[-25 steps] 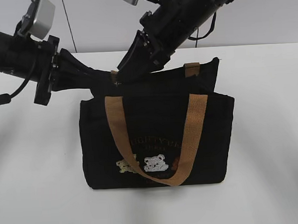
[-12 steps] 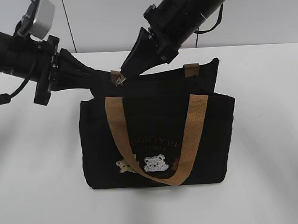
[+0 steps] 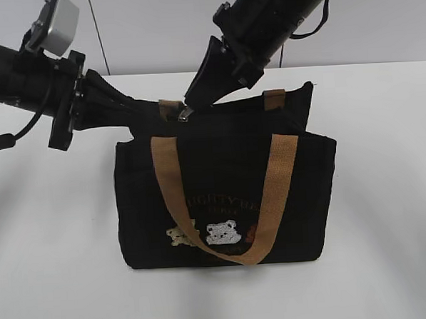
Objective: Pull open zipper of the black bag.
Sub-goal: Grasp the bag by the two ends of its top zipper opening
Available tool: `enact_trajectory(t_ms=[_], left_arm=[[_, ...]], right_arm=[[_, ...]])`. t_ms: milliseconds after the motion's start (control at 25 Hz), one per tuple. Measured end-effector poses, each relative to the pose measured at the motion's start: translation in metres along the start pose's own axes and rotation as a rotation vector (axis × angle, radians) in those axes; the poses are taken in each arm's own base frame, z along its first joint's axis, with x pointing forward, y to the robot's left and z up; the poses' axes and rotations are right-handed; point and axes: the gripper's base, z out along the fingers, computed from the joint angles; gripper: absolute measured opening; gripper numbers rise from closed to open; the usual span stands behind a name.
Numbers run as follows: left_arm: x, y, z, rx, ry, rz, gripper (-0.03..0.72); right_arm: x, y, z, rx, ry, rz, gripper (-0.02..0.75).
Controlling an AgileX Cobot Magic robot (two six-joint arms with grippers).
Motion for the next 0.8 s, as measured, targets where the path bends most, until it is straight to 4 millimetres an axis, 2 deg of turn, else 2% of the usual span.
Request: enact_trajectory(t_ms=[400,800], left_arm=[[0.001,0.000,0.000,0.006,0.013,0.010,0.057],[0.001,-0.001,0.001,0.007,0.019,0.016,0.057]], right_arm=[[0.004,0.007,-0.021,0.097,0.166,-0.015,-0.009],[0.016,0.005,-0.034,0.190,0.340,0.001,-0.009]])
